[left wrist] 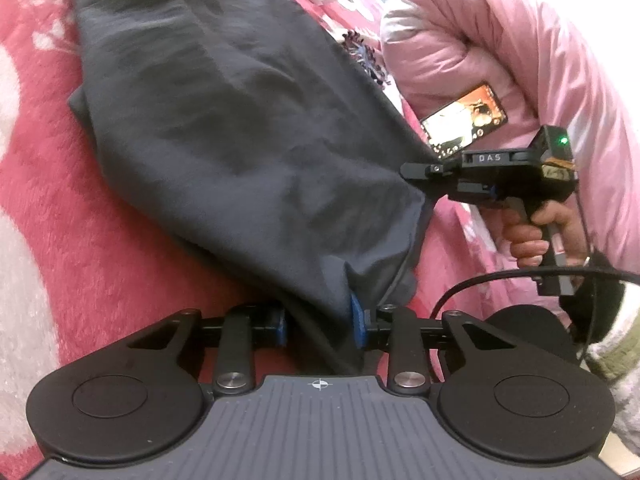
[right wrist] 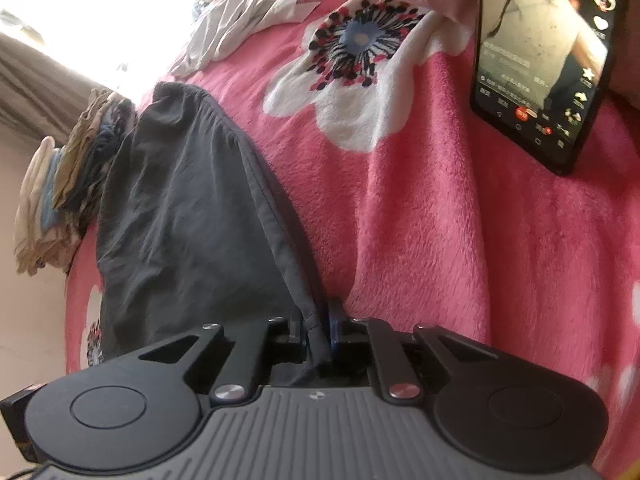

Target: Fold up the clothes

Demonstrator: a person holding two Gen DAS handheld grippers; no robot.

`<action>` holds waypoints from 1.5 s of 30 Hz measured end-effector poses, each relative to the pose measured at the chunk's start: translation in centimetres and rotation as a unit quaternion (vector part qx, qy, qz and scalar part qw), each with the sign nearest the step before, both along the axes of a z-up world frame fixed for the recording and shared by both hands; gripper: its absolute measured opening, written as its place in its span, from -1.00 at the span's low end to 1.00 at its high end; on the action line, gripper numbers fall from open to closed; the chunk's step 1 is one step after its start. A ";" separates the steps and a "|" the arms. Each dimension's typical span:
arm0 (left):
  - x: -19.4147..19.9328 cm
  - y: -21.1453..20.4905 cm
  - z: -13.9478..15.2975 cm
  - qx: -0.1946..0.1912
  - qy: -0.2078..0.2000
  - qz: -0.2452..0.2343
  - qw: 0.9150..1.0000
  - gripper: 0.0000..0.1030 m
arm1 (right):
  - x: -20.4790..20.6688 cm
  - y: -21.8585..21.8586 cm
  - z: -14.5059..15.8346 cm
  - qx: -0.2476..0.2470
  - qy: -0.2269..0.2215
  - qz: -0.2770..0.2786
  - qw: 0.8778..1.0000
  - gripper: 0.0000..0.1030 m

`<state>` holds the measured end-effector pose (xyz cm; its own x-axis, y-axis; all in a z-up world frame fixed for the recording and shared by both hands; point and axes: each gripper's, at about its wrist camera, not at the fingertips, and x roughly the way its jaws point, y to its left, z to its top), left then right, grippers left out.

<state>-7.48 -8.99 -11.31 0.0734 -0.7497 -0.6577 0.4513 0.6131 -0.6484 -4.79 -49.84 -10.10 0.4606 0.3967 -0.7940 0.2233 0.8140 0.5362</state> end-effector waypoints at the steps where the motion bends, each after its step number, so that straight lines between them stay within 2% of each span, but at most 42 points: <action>1: 0.0 -0.1 0.1 0.003 -0.002 -0.001 1.000 -0.47 | -0.1 0.2 0.1 -0.003 -0.002 -0.005 1.000 -0.85; 5: -0.1 0.0 0.4 -0.001 -0.012 0.003 1.000 -0.73 | -0.6 0.8 0.7 -0.012 -0.012 -0.022 1.000 -0.91; 8: 0.0 0.4 0.9 -0.021 -0.014 0.010 1.000 -0.81 | -0.9 1.3 1.6 -0.019 -0.022 -0.028 0.999 -0.92; 16: 0.6 1.8 2.7 -0.070 -0.011 0.034 0.997 -0.84 | -1.5 2.9 4.5 -0.028 -0.056 -0.031 0.998 -0.93; 31: 2.7 5.6 6.3 -0.122 -0.047 0.086 0.988 -0.84 | -0.8 3.4 7.1 0.040 -0.107 -0.071 0.991 -0.93; 38: 5.6 6.9 7.8 -0.122 -0.068 0.110 0.984 -0.84 | 2.3 4.2 8.7 0.085 -0.151 -0.071 0.982 -0.93; 45: 10.2 8.7 8.5 -0.139 -0.074 0.162 0.974 -0.84 | 8.3 5.5 9.3 0.107 -0.171 -0.061 0.978 -0.93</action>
<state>2.74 -0.32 -2.84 0.4135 -0.8194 -0.3971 0.3644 0.5486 -0.7525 3.48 -44.33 -0.80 0.7387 0.4623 -0.4904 0.0901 0.6534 0.7516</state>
